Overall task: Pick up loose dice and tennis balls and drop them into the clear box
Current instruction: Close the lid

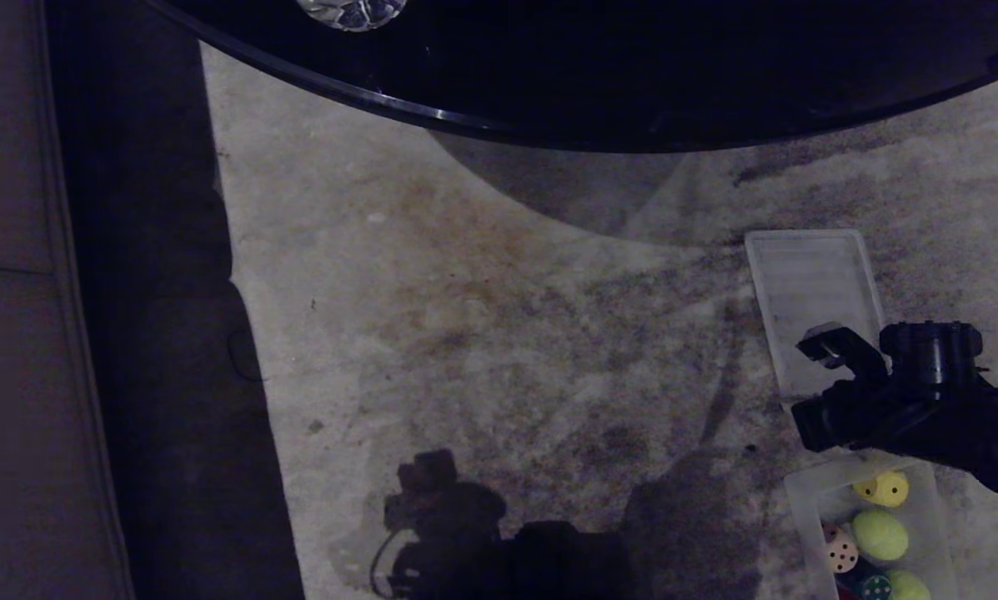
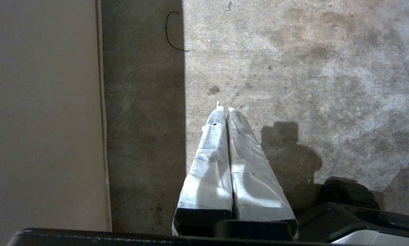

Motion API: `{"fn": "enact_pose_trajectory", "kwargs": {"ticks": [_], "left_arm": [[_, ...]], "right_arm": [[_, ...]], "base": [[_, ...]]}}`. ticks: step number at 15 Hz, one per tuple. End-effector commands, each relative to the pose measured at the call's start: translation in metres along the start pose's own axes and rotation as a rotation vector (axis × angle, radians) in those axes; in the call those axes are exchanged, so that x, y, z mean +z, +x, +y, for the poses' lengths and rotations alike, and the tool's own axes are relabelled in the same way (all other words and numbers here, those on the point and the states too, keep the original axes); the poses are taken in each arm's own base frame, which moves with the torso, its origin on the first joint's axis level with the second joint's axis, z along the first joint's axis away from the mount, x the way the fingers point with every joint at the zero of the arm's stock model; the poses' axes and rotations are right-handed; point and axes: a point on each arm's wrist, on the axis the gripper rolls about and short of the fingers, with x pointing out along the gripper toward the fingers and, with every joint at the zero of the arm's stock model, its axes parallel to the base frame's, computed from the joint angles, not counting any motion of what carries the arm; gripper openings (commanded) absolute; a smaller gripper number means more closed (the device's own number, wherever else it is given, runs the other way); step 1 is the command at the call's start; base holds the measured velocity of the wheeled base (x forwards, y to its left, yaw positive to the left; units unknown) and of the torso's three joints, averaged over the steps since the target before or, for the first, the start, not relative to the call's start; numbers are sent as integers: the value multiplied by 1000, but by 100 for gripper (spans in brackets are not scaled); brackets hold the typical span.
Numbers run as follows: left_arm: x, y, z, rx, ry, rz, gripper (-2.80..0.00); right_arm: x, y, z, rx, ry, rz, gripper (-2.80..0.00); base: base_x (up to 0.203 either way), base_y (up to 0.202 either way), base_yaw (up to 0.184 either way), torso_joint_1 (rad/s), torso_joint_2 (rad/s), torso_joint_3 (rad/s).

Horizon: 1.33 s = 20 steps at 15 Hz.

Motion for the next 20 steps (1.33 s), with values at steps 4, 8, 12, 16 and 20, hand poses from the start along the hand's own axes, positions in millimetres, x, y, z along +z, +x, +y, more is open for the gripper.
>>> {"fn": "enact_pose_trajectory", "kwargs": {"ticks": [4, 8, 12, 16, 20], "left_arm": [[0, 0, 0, 1, -1, -1, -280], [0, 0, 0, 1, -1, 1, -280], [0, 0, 0, 1, -1, 1, -280], [0, 0, 0, 1, -1, 0, -280], [0, 0, 0, 1, -1, 1, -280]], "right_arm": [[-7, 25, -2, 6, 42, 25, 0], [-3, 21, -2, 4, 70, 7, 0], [-8, 18, -16, -34, 322, 13, 0], [-15, 17, -26, -69, 405, 34, 0], [-19, 21, -38, -91, 335, 42, 0]], "base": [[0, 0, 0, 0, 0, 0], [0, 0, 0, 0, 0, 0], [0, 0, 0, 0, 0, 0], [0, 0, 0, 0, 0, 0], [0, 0, 0, 0, 0, 0]]}}
